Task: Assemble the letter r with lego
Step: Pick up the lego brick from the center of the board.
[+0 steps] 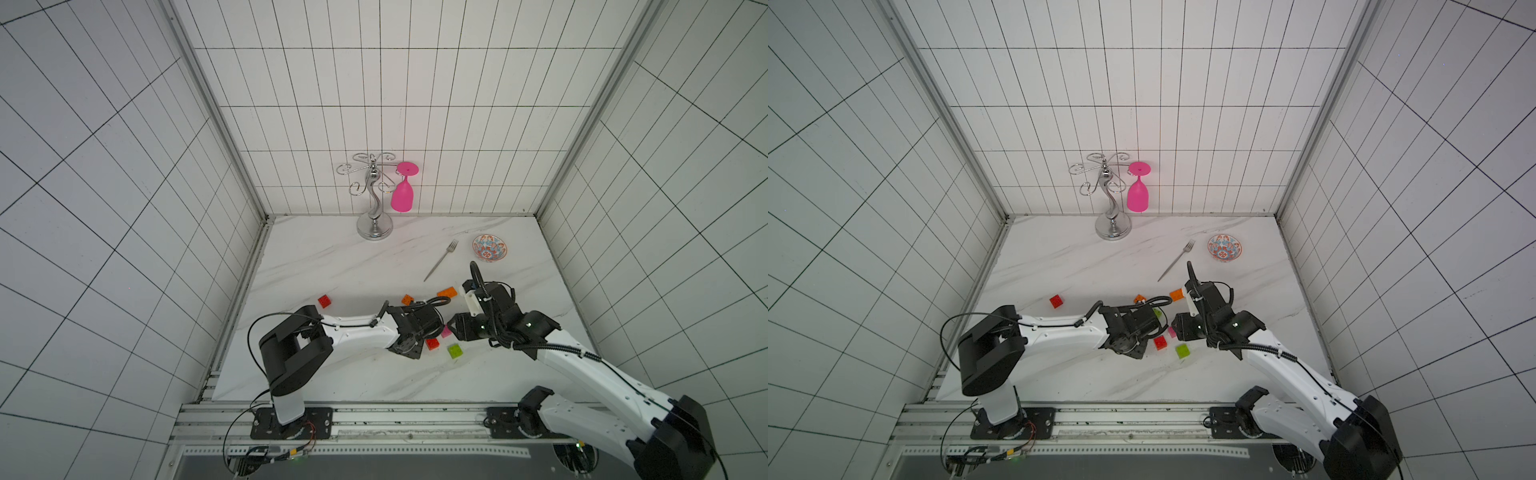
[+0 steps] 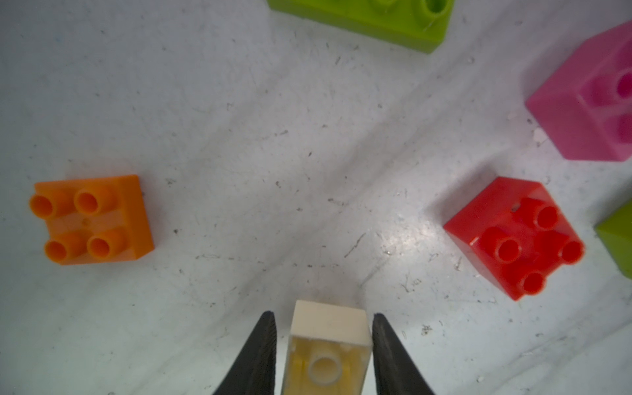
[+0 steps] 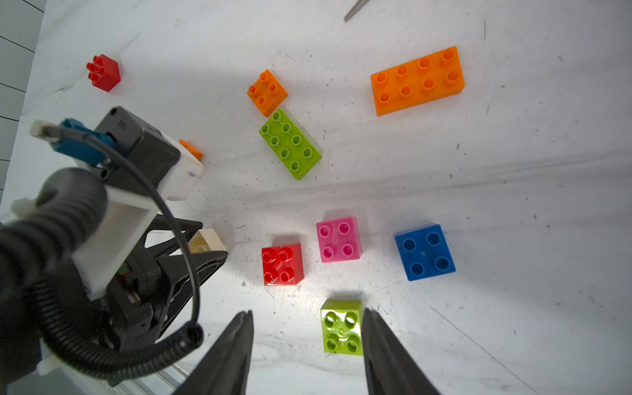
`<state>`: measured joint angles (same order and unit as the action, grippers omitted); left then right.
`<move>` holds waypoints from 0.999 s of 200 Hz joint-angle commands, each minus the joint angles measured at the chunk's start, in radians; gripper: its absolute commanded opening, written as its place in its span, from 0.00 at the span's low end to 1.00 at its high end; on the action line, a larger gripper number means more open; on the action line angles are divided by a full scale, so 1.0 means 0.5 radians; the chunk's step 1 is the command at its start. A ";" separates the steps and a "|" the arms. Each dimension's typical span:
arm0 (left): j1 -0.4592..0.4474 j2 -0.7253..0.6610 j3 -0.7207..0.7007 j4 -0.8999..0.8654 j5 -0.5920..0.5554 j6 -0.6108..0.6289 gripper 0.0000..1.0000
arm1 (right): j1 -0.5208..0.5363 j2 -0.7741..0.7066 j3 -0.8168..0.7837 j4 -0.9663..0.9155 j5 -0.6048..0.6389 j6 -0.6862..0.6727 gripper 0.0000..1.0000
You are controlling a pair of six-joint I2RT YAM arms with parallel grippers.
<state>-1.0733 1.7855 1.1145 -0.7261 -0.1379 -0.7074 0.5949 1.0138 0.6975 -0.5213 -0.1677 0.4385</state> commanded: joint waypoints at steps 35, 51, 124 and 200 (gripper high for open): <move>-0.022 0.033 0.032 -0.034 0.002 0.020 0.37 | -0.029 -0.034 -0.061 -0.034 -0.027 0.035 0.54; -0.025 0.039 0.034 -0.036 0.005 0.024 0.31 | -0.030 -0.041 -0.060 -0.034 -0.029 0.042 0.54; -0.005 -0.330 0.102 -0.205 -0.144 -0.033 0.07 | -0.033 -0.437 0.003 0.113 0.057 -0.179 0.62; 0.530 -1.253 -0.198 0.397 0.748 -0.156 0.00 | -0.034 -0.615 -0.176 1.198 -0.532 -0.979 0.78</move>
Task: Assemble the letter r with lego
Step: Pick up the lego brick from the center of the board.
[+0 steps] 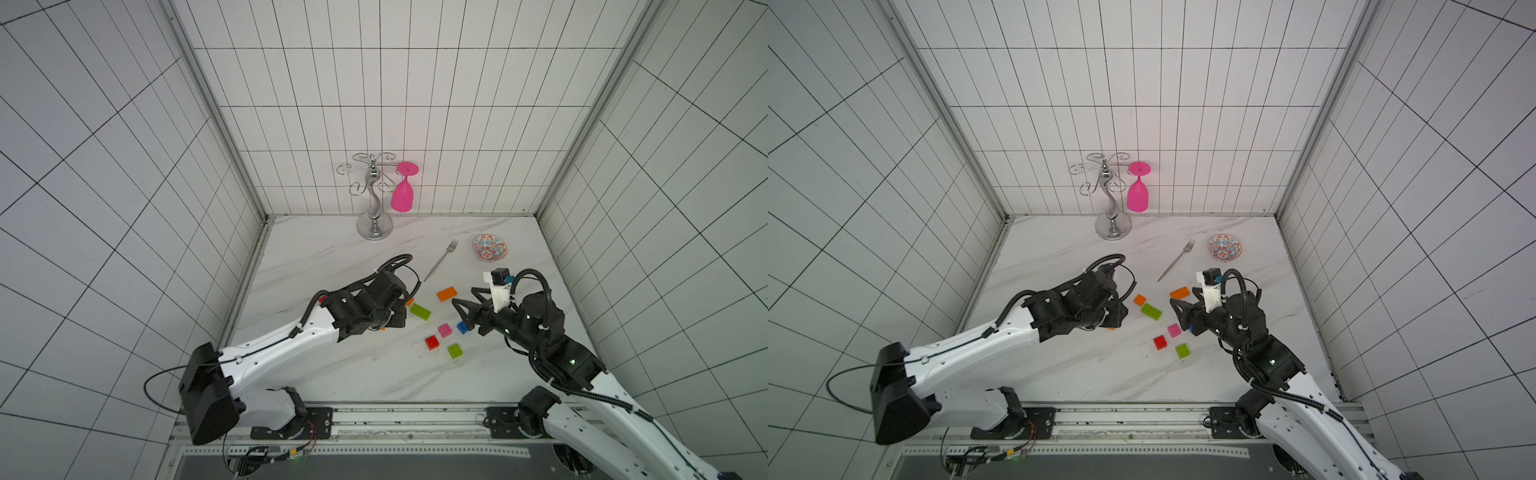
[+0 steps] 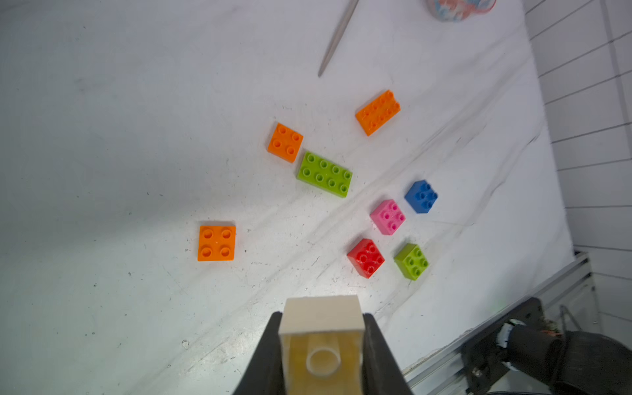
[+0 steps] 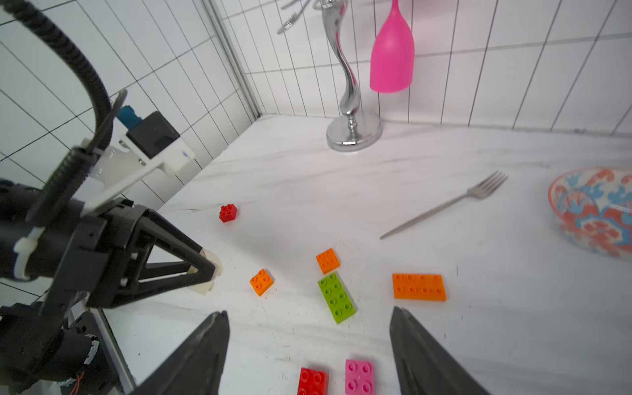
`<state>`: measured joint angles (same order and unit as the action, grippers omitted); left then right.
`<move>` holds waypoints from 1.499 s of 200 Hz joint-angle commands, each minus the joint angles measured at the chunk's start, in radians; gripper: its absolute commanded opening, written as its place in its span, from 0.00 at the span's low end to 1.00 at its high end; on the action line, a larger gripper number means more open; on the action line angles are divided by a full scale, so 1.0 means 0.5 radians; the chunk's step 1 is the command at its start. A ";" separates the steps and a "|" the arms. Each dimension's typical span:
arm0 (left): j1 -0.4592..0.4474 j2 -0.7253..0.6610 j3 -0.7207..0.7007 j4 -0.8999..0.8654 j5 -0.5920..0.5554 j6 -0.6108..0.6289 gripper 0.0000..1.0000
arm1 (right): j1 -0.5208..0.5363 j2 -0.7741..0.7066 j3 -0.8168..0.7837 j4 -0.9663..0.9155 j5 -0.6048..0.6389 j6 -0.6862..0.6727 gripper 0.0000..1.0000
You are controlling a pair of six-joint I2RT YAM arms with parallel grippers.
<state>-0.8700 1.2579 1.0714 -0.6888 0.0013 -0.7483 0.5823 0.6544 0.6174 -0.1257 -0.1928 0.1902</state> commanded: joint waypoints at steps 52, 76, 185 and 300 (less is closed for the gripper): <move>0.375 -0.535 -0.383 1.129 1.114 -0.492 0.00 | -0.012 0.389 0.083 1.039 -1.373 -0.684 0.87; 0.393 -0.564 -0.415 1.391 1.242 -0.627 0.00 | -0.012 0.598 0.232 1.234 -1.599 -0.622 0.89; 0.392 -0.631 -0.356 1.767 1.358 -0.873 0.00 | -0.012 0.940 0.732 1.322 -1.873 -0.552 0.77; 0.389 -0.595 -0.351 1.882 1.382 -0.926 0.00 | 0.016 0.986 0.802 1.261 -1.915 -0.610 0.50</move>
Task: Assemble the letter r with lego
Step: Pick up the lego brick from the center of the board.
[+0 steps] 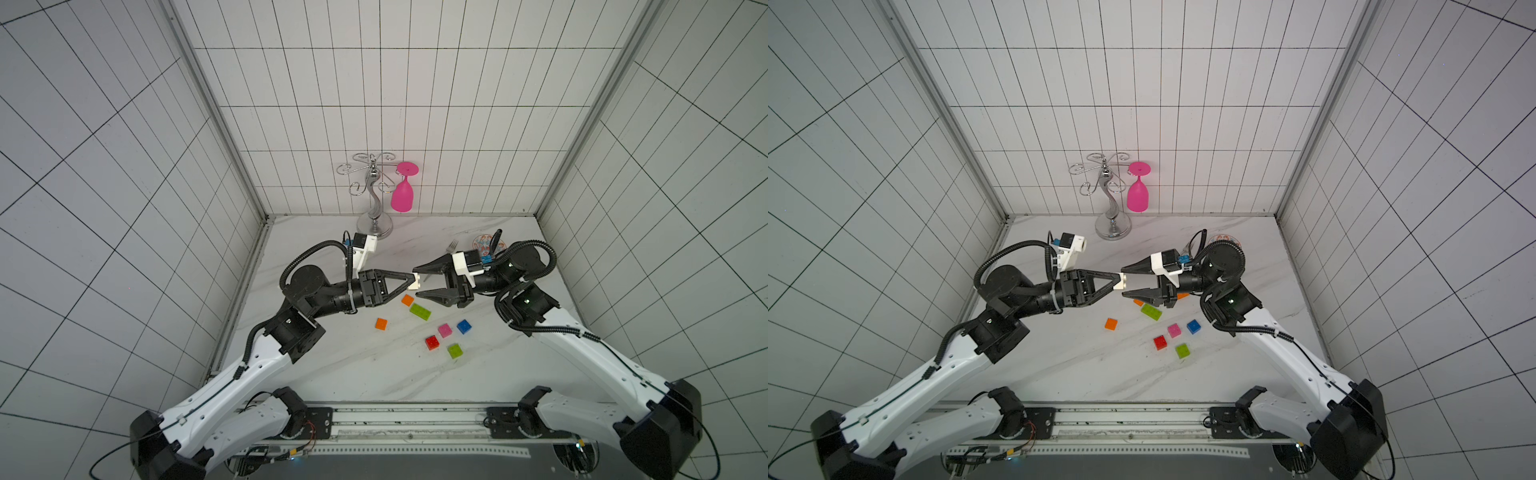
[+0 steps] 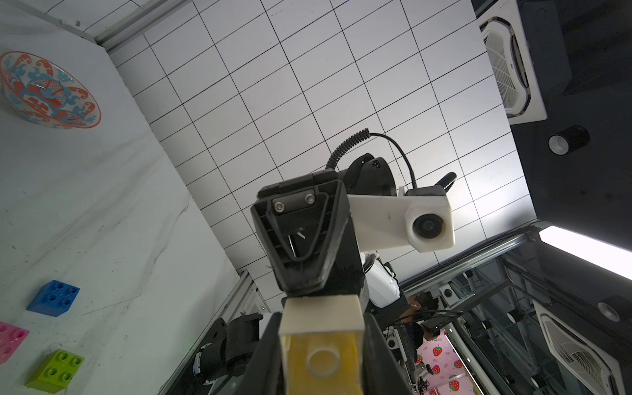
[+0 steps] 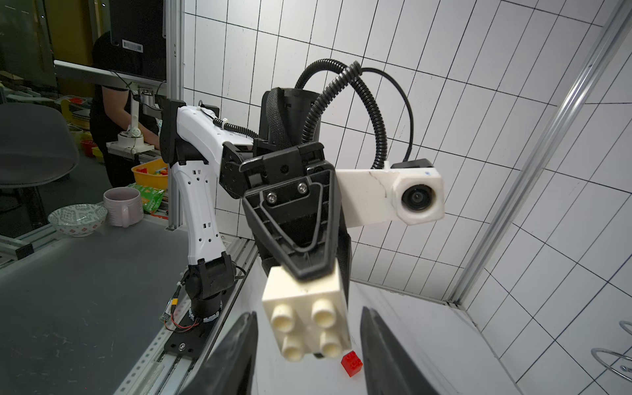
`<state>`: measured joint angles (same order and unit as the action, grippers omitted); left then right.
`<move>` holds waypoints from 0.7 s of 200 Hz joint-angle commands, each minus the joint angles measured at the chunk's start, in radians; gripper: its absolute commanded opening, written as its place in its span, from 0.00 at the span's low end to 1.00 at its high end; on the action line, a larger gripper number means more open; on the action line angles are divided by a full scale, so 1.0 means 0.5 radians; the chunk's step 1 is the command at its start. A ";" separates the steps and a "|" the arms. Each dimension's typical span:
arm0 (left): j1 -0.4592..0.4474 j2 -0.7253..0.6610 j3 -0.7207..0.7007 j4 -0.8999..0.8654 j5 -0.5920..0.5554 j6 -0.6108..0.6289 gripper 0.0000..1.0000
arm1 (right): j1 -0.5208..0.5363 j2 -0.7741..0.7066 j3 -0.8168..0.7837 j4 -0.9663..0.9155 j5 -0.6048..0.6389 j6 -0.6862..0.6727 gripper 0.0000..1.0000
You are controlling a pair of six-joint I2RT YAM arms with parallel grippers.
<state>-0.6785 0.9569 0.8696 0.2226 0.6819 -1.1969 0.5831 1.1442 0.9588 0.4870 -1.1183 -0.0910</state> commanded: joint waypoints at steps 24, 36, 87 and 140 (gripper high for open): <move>0.005 0.011 0.049 0.055 0.027 -0.035 0.00 | 0.036 0.021 0.127 0.045 -0.061 -0.045 0.49; 0.007 0.018 0.055 0.056 0.041 -0.036 0.00 | 0.043 0.023 0.131 0.047 -0.057 -0.045 0.49; 0.004 0.033 0.060 0.058 0.065 -0.038 0.00 | 0.064 0.032 0.135 0.061 -0.049 -0.039 0.49; 0.002 0.034 0.068 0.063 0.063 -0.044 0.00 | 0.066 0.031 0.095 0.059 -0.037 -0.051 0.48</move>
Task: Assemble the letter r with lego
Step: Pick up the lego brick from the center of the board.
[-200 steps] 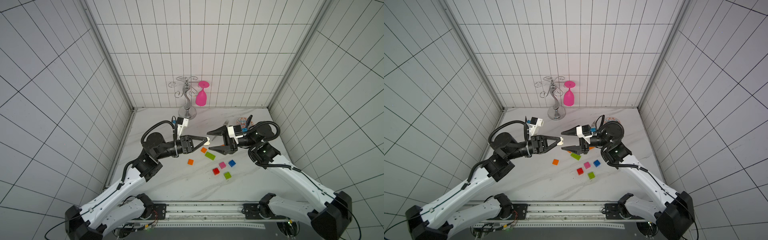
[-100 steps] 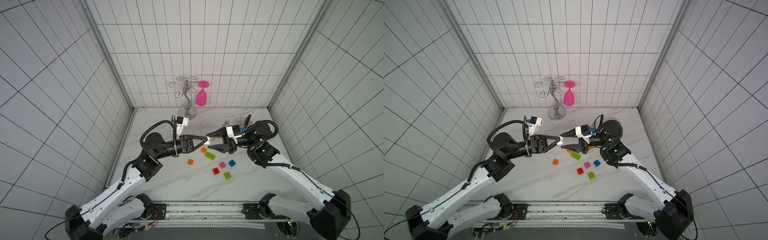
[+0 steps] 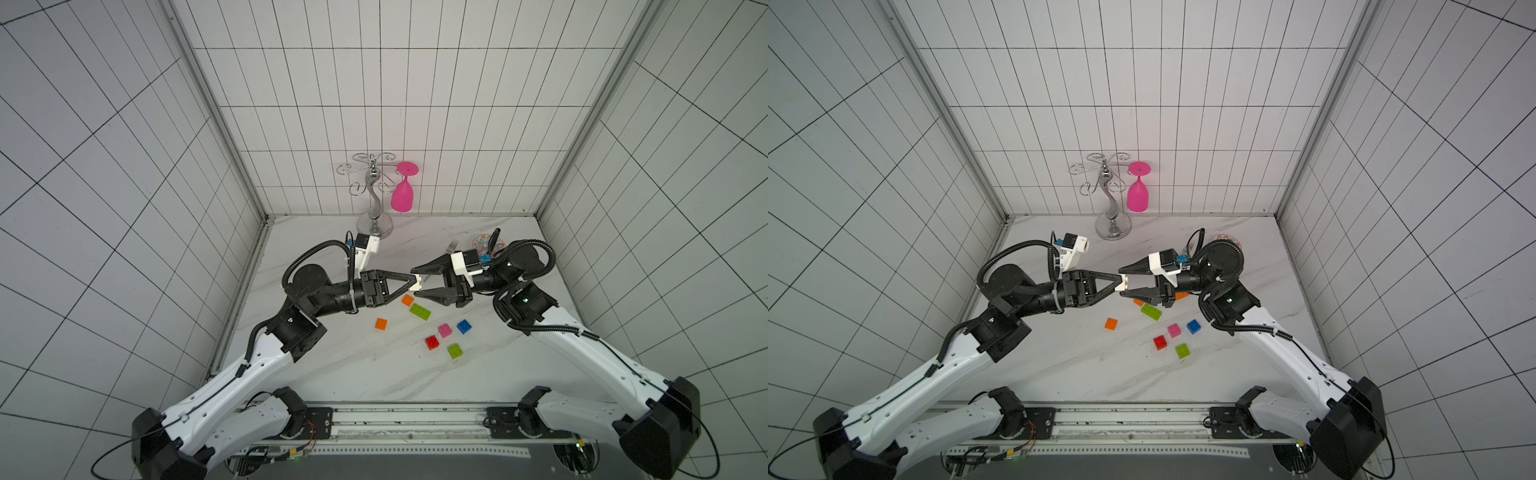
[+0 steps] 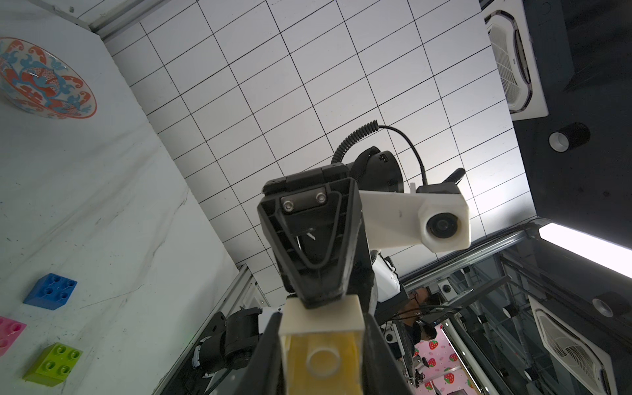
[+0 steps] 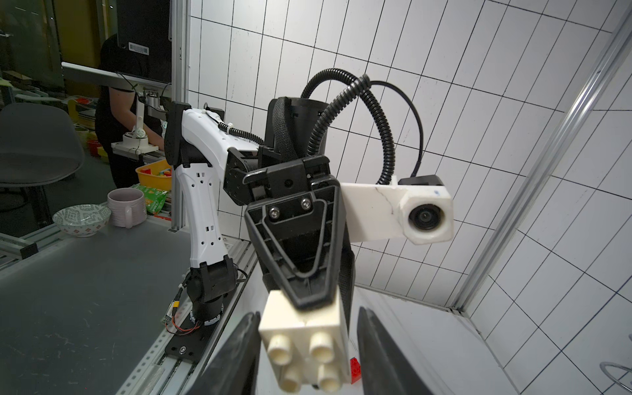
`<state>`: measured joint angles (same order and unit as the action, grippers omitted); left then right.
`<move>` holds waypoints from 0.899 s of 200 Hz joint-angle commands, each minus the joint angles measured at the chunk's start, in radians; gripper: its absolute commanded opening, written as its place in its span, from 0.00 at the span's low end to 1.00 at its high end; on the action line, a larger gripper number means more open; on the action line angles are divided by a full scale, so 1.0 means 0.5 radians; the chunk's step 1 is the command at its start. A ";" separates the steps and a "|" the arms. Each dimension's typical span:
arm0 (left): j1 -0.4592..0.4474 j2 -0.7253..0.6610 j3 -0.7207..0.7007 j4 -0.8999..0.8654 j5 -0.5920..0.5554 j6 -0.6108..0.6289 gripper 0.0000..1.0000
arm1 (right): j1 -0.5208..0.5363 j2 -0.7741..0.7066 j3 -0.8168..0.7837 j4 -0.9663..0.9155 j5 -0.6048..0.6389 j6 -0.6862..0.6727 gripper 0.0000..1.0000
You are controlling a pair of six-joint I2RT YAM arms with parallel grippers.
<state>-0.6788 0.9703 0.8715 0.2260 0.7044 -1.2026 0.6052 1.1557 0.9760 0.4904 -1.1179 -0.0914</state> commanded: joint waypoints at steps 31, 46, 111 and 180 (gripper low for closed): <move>0.002 0.014 0.073 0.057 0.031 -0.034 0.00 | 0.021 0.022 0.056 0.050 -0.041 -0.054 0.48; 0.002 0.017 0.074 0.059 0.034 -0.032 0.00 | 0.022 0.023 0.056 0.050 -0.041 -0.057 0.48; -0.003 0.026 0.076 0.060 0.046 -0.033 0.00 | 0.021 0.011 0.050 0.056 -0.032 -0.044 0.34; 0.050 -0.083 0.184 -0.648 -0.305 0.407 0.99 | 0.016 -0.158 -0.099 -0.249 0.275 0.050 0.00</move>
<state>-0.6735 0.9646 0.8886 0.1520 0.6647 -1.1645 0.6048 1.1439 0.9722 0.4614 -1.0710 -0.0898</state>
